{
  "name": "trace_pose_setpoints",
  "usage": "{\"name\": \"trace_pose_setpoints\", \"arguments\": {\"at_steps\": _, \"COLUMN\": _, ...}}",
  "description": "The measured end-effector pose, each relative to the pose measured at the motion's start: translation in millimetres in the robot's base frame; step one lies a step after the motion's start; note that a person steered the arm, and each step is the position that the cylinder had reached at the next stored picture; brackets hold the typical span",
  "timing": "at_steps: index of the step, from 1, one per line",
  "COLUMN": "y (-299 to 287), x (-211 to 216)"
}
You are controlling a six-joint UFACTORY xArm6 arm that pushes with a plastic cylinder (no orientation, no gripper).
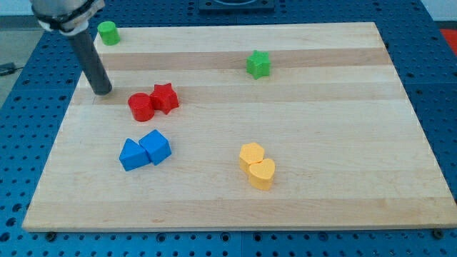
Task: Separate the red circle from the red star
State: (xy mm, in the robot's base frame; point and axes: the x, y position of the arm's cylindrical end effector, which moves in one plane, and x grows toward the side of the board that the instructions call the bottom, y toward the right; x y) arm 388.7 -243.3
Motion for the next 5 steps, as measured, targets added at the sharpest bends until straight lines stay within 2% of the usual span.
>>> {"name": "trace_pose_setpoints", "arguments": {"at_steps": 1, "y": 12.4, "x": 40.4}}
{"name": "trace_pose_setpoints", "arguments": {"at_steps": 2, "y": 42.1, "x": 56.8}}
{"name": "trace_pose_setpoints", "arguments": {"at_steps": 5, "y": 103.1, "x": 57.8}}
